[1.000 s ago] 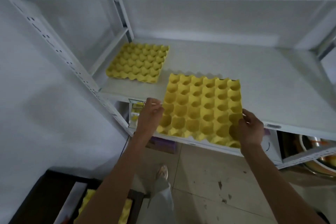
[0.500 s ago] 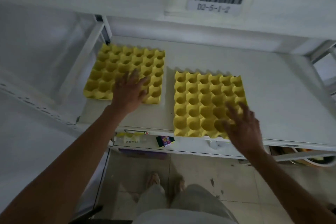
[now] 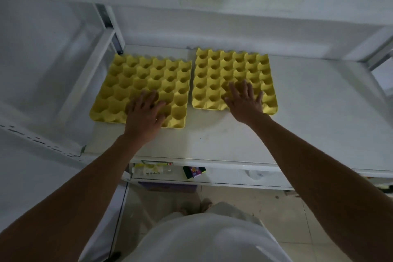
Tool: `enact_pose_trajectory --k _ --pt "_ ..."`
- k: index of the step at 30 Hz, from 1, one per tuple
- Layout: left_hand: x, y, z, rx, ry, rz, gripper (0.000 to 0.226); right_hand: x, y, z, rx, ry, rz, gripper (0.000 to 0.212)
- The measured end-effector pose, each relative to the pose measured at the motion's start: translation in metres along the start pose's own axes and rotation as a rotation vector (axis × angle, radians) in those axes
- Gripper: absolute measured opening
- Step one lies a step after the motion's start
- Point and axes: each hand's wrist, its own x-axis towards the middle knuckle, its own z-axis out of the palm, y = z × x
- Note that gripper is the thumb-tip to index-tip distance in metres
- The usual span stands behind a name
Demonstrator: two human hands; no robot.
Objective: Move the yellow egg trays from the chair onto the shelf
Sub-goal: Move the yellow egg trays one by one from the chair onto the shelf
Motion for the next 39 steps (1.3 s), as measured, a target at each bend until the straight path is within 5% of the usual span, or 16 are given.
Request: enact_pose_trajectory --k 8,23,30,34,39 --pt "0.002 0.003 0.002 -0.02 0.031 -0.043 0.051 0.051 -0.013 -0.023 -0.001 -0.125 -0.024 0.068" --pt "0.003 0.009 -0.022 0.053 -0.071 -0.072 0.066 0.046 -0.006 -0.027 0.051 -0.079 -0.066 0.072" --pt "-0.067 0.079 -0.051 -0.113 0.041 -0.381 0.062 -0.043 -0.05 -0.025 -0.037 0.097 -0.598 0.068" --pt "-0.155 0.151 -0.048 -0.278 0.133 -0.768 0.066 -0.104 -0.063 -0.014 -0.007 0.175 -0.838 0.067" --pt "-0.283 0.275 -0.026 -0.262 -0.016 -0.99 0.068 -0.182 -0.037 0.021 -0.101 0.148 -1.182 0.07"
